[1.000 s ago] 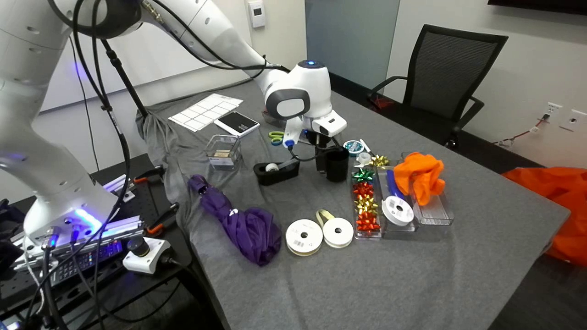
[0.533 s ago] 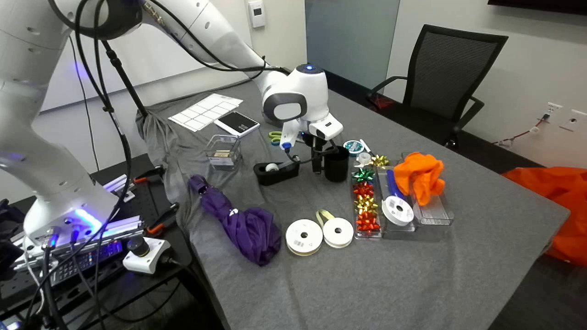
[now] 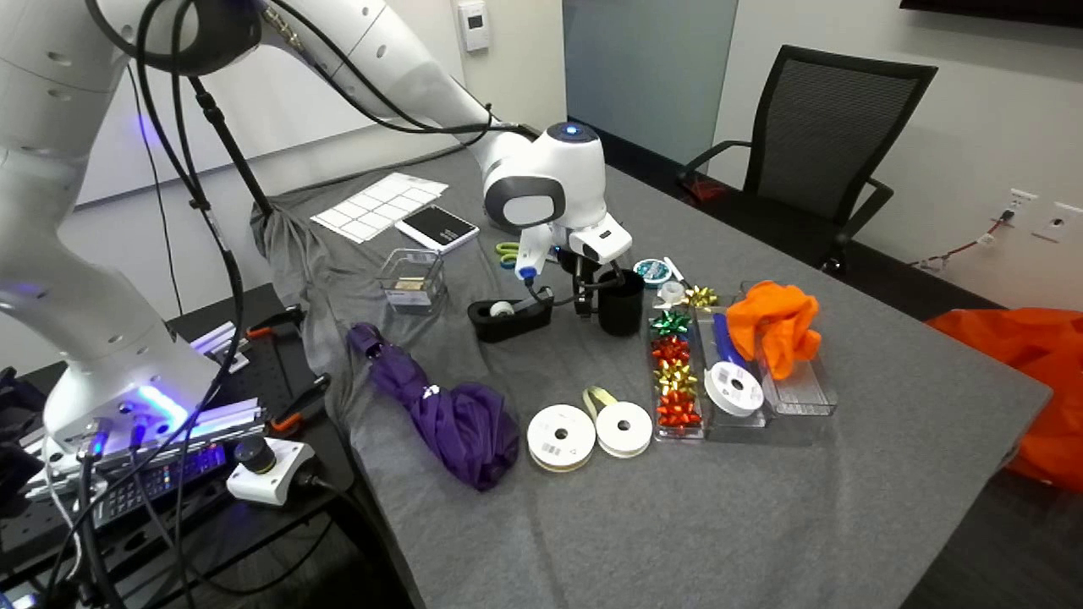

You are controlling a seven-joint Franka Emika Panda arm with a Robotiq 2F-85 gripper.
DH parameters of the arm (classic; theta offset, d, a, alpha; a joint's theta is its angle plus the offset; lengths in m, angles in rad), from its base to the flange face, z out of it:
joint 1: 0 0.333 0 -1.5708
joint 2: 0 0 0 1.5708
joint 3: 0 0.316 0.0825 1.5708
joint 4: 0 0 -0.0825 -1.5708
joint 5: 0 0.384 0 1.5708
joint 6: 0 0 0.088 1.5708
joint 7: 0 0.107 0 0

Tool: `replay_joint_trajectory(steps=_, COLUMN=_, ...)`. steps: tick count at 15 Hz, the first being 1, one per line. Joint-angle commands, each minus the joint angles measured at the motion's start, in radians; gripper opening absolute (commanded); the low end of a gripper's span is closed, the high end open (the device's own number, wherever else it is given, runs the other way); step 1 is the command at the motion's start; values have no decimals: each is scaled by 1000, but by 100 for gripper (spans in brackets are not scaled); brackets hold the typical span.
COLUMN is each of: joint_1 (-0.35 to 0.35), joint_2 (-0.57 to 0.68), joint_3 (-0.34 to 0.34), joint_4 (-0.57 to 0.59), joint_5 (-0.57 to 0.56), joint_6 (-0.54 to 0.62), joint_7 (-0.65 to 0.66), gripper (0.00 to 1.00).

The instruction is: Move the black cup closer to the purple umbrella

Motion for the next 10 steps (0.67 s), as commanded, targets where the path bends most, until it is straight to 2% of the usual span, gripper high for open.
replay_joint_trajectory(steps=1, joint_1=-22, joint_2=-40, joint_3=23, joint_4=-51, joint_5=27, joint_6=22, joint_7=-36, gripper=4)
replay_joint_trajectory(steps=3, joint_1=-20, joint_2=-45, joint_3=18, joint_4=-53, joint_5=26, joint_6=18, joint_7=-27, gripper=1)
replay_joint_trajectory(steps=4, joint_1=-16, joint_2=-48, joint_3=15, joint_4=-54, joint_5=26, joint_6=19, joint_7=-20, gripper=5)
replay_joint_trajectory(steps=10, joint_1=14, joint_2=-97, joint_3=-9, joint_4=-62, joint_5=23, joint_6=-13, joint_7=65, gripper=5)
